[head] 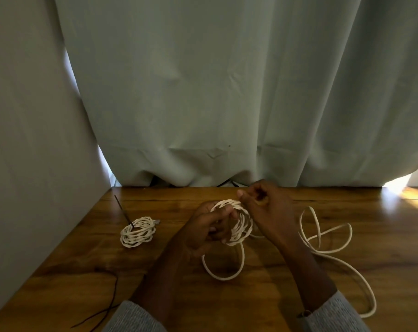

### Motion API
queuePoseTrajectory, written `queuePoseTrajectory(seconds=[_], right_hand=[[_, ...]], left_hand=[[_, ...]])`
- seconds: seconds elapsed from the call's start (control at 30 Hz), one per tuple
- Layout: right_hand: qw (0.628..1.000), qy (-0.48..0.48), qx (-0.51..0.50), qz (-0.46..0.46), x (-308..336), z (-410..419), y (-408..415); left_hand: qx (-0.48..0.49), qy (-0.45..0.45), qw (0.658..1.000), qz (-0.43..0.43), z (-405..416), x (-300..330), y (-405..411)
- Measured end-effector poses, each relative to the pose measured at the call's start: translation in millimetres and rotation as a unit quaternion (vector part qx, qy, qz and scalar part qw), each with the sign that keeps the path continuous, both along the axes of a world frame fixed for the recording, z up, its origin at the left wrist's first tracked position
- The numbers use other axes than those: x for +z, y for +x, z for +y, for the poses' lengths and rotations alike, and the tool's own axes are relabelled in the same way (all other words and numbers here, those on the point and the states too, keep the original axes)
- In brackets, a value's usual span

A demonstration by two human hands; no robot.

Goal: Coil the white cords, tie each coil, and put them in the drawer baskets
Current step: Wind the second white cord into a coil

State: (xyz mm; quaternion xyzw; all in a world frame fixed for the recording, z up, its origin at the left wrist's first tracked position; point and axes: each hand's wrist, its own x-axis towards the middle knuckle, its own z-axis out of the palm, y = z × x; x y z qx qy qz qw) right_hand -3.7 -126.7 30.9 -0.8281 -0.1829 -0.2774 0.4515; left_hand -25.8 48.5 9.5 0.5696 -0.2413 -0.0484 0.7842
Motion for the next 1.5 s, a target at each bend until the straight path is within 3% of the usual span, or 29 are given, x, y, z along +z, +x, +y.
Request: queuePoseTrajectory(seconds=[0.1, 0.2, 0.43, 0.77, 1.07, 1.3, 1.43, 1.5], right_hand=[[0.962, 0.143, 0.180, 0.147, 1, 20, -11], [0.935, 0.225, 0.168, 0.219, -6, 36, -13], [0.930, 0.222, 0.209, 0.205, -4, 33, -12], [0.857, 0.256, 0.335, 0.295, -1, 27, -14], [0.862, 0.230, 0.283, 0.352, 8, 18, -15], [0.896, 0.224, 0.256, 0.286, 0, 31, -12], [0.911, 0.203, 0.191, 0.304, -9, 32, -2], [0.901, 0.224, 0.157, 0.337, -13, 36, -1]], left_hand=[[-0.014, -0.087, 0.996, 0.014, -2, 0, 3], [0.019, -0.090, 0.996, 0.014, -3, -4, 6], [0.109, -0.072, 0.991, 0.011, -9, -6, 11], [0.077, -0.034, 0.996, 0.019, 16, -9, 13], [0.038, -0.033, 0.999, 0.009, -3, -9, 7], [0.106, -0.003, 0.994, 0.014, 5, -21, 22], [0.158, 0.032, 0.987, 0.002, 5, -23, 24], [0.188, 0.046, 0.981, -0.007, 1, -21, 21]])
